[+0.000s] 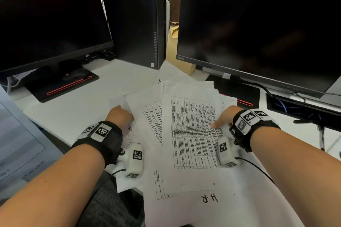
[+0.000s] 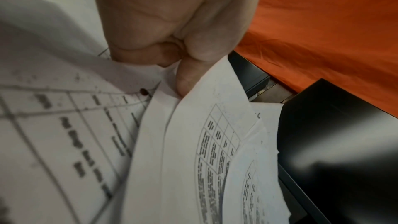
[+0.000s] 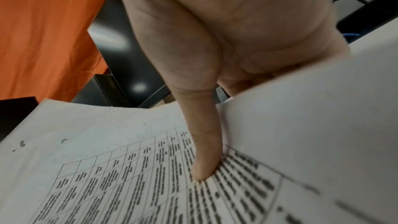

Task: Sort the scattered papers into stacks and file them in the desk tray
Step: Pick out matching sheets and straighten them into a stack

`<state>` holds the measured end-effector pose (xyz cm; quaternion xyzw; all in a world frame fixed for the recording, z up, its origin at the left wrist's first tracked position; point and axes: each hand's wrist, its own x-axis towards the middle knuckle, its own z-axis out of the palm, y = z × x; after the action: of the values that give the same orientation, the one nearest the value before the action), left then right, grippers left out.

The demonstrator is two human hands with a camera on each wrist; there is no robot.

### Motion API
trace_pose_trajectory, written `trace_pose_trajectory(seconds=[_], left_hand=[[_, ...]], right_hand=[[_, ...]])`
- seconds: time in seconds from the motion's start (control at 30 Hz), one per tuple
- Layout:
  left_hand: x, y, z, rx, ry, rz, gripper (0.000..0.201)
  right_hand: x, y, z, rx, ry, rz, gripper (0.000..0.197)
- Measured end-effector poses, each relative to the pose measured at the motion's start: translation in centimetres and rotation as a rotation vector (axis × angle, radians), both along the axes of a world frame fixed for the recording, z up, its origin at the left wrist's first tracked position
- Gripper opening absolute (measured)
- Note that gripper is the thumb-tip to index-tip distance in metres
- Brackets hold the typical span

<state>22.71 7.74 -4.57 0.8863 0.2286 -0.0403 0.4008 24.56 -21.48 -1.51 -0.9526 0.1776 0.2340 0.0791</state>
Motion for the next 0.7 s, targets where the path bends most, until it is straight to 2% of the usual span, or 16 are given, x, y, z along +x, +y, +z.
trace_pose_trajectory(seconds=[0.07, 0.13, 0.17, 0.23, 0.3, 0.37, 0.4, 0.47, 0.53, 0.57, 0.63, 0.7], left_hand=[[-0.4, -0.1, 0.0, 0.192, 0.043, -0.042, 0.031], [-0.4, -0.2, -0.1, 0.195, 0.025, -0.084, 0.031], [-0.2, -0.2, -0.1, 0.145, 0.002, -0.028, 0.031], [-0.1, -0.2, 0.0, -0.211, -0.022, 0.086, 0.034], [0.1, 0.0, 0.1, -0.384, -0.066, 0.181, 0.041], [0.5, 0.8, -0.3, -0.221, -0.089, 0.163, 0.036], [0.0, 1.0, -0.3, -0.155, -0.099, 0.105, 0.032], [-0.2, 1.2, 0.0, -0.165, -0.159, 0.126, 0.027], [-0.1, 1.5, -0.1, -0.136, -0.193, 0.115, 0.024], [-0.2, 1.3, 0.3, -0.197, -0.205, 0.142, 0.021], [-0.1, 0.6, 1.1, -0.373, -0.25, 0.157, 0.019], [-0.2, 0.0, 1.3, -0.39, -0.257, 0.098, 0.024]], right_hand=[[0.1, 0.3, -0.2, 0.018, -0.037, 0.005, 0.064], [0.1, 0.6, -0.6, 0.016, -0.07, 0.001, 0.065], [0.3, 0.6, -0.7, 0.02, -0.083, -0.011, 0.068], [0.4, 0.2, -1.1, 0.069, -0.133, -0.054, 0.073], [0.2, -0.5, -1.0, 0.079, -0.184, -0.021, 0.067], [0.1, -1.7, -0.9, 0.109, -0.286, 0.012, 0.049], [0.1, -2.5, -0.9, 0.187, -0.34, 0.005, 0.04], [0.1, -3.9, -0.8, 0.44, -0.458, -0.063, 0.025], [0.0, -4.6, -0.4, 0.649, -0.445, -0.101, 0.018], [0.1, -4.6, -0.4, 0.711, -0.403, -0.101, 0.02], [0.3, -4.2, -0.6, 0.78, -0.324, -0.107, 0.027], [0.5, -3.0, -0.9, 0.838, -0.232, -0.124, 0.031]])
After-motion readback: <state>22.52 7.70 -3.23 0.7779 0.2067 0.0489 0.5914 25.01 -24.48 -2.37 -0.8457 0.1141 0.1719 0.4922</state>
